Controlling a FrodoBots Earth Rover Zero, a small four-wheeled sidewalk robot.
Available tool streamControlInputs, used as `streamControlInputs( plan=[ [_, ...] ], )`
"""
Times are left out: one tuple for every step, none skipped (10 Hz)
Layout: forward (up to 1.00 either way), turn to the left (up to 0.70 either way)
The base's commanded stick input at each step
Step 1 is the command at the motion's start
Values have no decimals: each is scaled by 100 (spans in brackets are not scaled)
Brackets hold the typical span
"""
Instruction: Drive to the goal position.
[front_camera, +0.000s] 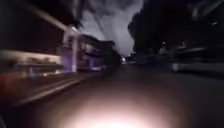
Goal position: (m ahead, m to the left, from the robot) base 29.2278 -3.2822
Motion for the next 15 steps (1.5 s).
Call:
streamControlInputs(
  plan=[
    [100,0],
    [100,0],
    [100,-16],
    [100,-9],
    [100,0],
    [100,0],
    [100,0],
    [100,0],
    [100,0],
    [100,0],
    [100,0],
    [100,0],
    [100,0],
    [100,0],
    [100,0]
  ],
)
